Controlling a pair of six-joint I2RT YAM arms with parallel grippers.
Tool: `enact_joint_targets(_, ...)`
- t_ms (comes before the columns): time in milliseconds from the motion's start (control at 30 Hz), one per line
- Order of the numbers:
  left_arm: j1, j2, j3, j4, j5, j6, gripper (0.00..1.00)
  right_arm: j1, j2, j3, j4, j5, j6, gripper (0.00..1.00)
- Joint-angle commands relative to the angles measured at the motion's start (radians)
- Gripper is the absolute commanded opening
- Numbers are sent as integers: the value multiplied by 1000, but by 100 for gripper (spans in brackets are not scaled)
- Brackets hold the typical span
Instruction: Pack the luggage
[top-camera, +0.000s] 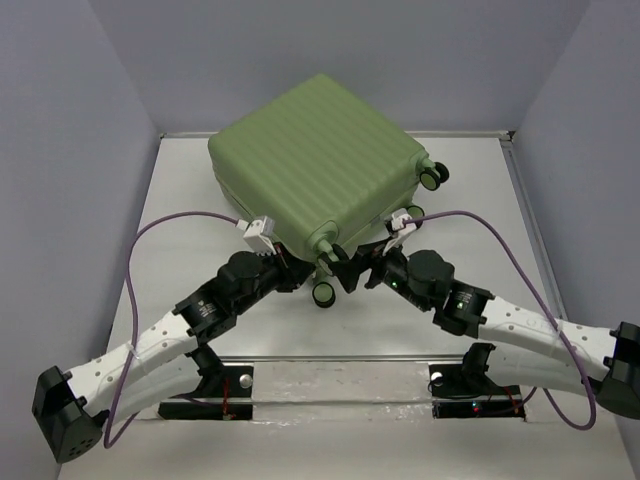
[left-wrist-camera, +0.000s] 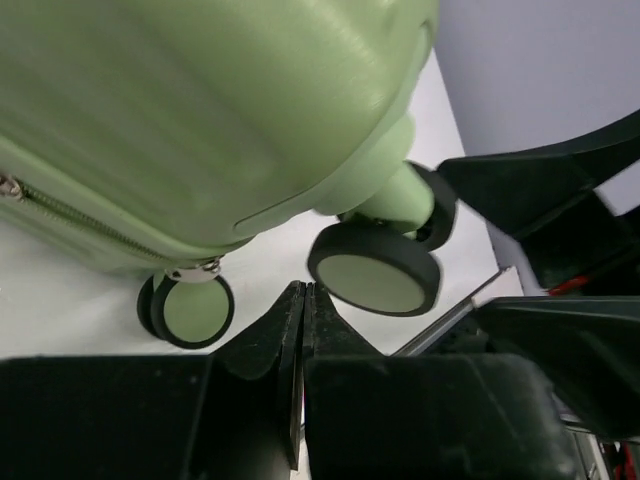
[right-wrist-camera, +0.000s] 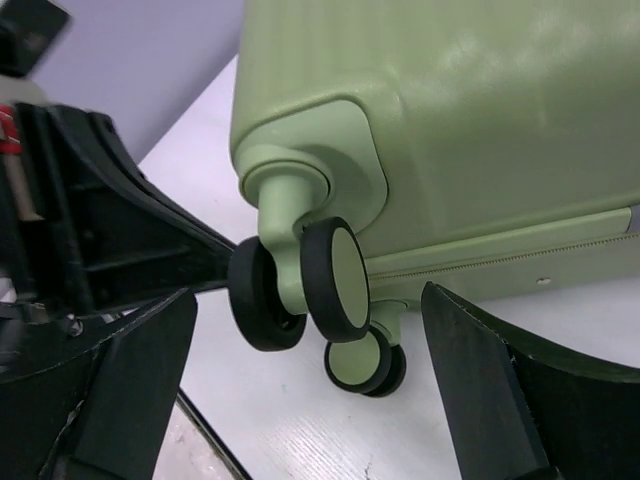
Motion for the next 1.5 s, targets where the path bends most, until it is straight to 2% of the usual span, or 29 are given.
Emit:
enact_joint_targets(0, -4, 28, -31, 116, 35, -9, 10, -10, -43, 22, 64, -50, -9, 100)
enact_joint_targets(433, -4, 179, -2, 281, 77, -18, 10, -117, 53, 41, 107, -142, 46, 100)
enact_joint_targets(600, -4, 225, -5, 337, 121, -34, 10, -148, 91, 44, 160, -222, 71, 100)
enact_joint_targets(700, -4, 234, -6, 352, 124, -38, 10, -148, 121, 47, 190, -256, 82, 94)
enact_joint_targets(900, -4, 234, -17, 384, 117, -38, 10, -148, 158, 27, 271, -355, 111, 89)
enact_joint_targets(1000, -4, 248, -23, 403, 126, -41, 10, -148, 153, 4, 313, -345, 111, 79)
enact_joint_targets(1100, -4, 255, -26, 409, 135, -40, 10, -148, 148, -2, 330, -316, 91, 64)
enact_joint_targets(1133, -4, 254, -29, 407, 135, -38, 10, -148, 150, -1, 336, -309, 79, 52)
enact_joint_targets(1167, -6, 243, -43, 404, 128, -32, 10, -148, 156, 5, 338, -300, 74, 46)
enact_joint_targets(1200, -4, 236, -51, 400, 121, -29, 10, -148, 161, 7, 339, -297, 68, 35)
enact_joint_targets(1333, -6, 173, -105, 319, 36, -8, 10, -148, 159, 2, 344, -254, 37, 16)
enact_joint_targets(1400, -6, 119, -143, 260, -29, 0, 17, -148, 150, 5, 333, -234, 16, 12)
enact_joint_targets(1433, -7, 102, -157, 248, -49, 14, 27, -148, 148, 9, 316, -228, 1, 9)
enact_joint_targets(1467, -9, 85, -172, 242, -66, 21, 33, -148, 147, 12, 310, -223, -7, 8)
